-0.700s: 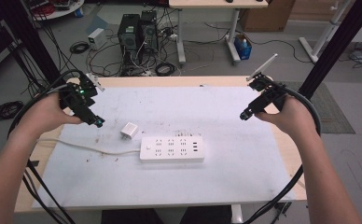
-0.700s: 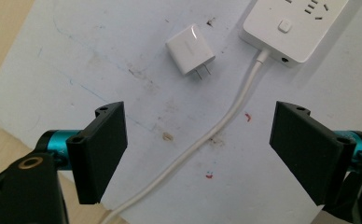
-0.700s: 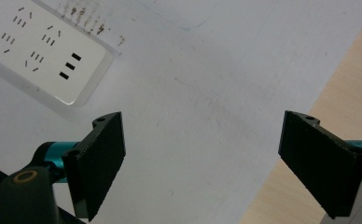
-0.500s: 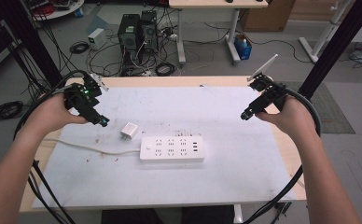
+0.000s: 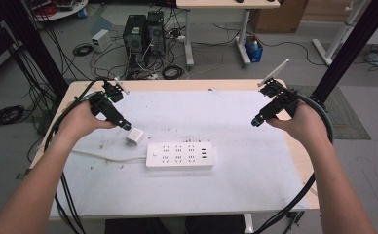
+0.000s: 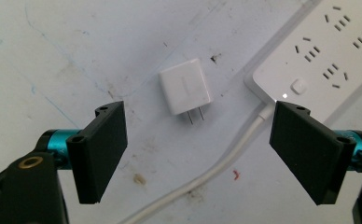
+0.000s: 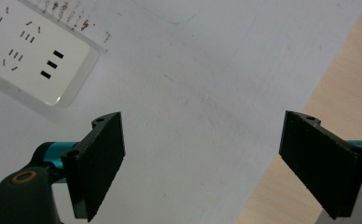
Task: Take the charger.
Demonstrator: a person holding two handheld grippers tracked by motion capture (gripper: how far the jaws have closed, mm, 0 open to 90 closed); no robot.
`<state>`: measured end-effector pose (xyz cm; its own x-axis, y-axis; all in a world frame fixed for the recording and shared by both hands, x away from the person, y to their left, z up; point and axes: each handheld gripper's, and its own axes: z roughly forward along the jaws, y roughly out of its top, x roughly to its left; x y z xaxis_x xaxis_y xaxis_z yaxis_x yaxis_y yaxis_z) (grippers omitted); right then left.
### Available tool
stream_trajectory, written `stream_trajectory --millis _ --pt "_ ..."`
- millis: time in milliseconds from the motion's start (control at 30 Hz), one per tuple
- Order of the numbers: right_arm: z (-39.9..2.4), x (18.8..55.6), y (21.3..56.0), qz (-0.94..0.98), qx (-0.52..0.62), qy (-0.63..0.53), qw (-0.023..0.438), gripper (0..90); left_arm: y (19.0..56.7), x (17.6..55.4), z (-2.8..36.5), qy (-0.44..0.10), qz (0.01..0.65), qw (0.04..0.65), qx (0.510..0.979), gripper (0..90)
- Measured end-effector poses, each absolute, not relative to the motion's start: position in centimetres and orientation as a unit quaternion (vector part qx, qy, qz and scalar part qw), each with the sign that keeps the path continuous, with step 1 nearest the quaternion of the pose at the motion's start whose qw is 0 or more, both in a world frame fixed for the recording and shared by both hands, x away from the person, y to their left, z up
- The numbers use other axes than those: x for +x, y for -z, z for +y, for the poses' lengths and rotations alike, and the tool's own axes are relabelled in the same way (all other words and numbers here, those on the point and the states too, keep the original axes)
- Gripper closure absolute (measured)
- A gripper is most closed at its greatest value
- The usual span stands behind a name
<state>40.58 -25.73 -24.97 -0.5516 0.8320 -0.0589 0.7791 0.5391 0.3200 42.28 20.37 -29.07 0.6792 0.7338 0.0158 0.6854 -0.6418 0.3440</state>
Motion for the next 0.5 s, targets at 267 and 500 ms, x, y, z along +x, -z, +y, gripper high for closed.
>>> stream_trajectory --millis 267,500 --pt "-25.2 40.7 25.4 0.875 0.457 -0.126 0.1 13.7 32.2 43.6 19.7 -0.057 0.431 0.14 0.89 19.1" --pt "-25.2 40.7 25.8 0.877 0.453 -0.127 0.098 13.7 34.5 44.4 19.5 -0.046 0.457 0.124 0.88 19.1"
